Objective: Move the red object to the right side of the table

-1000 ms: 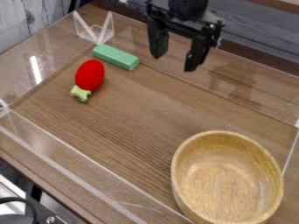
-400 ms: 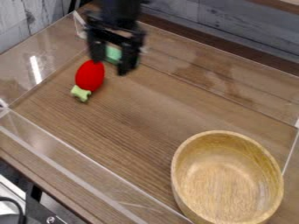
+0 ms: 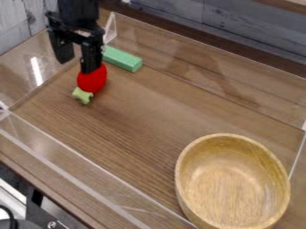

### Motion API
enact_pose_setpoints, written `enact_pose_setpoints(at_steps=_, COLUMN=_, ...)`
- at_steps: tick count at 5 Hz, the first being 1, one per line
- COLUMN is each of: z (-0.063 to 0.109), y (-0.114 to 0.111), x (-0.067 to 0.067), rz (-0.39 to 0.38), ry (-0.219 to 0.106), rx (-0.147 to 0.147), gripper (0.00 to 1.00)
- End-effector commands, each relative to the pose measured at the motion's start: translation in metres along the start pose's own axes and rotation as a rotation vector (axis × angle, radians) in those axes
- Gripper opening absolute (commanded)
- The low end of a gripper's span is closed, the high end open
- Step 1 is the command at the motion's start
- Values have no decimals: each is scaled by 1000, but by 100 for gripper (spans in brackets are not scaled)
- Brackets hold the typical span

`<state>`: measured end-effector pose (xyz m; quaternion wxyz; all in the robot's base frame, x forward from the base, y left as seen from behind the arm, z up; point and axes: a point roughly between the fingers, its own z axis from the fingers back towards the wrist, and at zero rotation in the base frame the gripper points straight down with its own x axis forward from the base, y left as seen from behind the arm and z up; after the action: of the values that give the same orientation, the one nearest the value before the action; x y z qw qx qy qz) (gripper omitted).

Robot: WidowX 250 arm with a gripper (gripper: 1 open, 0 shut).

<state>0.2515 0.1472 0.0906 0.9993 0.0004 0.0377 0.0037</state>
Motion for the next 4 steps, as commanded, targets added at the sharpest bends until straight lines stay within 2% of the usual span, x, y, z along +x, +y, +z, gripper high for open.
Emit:
enact_pose_setpoints(at_steps=1, z=-4, y=10, x=9, rz=1, ry=-52, rx=23, gripper=100)
enact_pose_setpoints(at_steps=2, z=-17, y=13, x=14, rz=6, ry=-59, rx=15, gripper=100)
enact_pose_setpoints(at_steps=4, z=-21, y=13, x=18, rz=57, ry=-83, rx=-7, gripper=100)
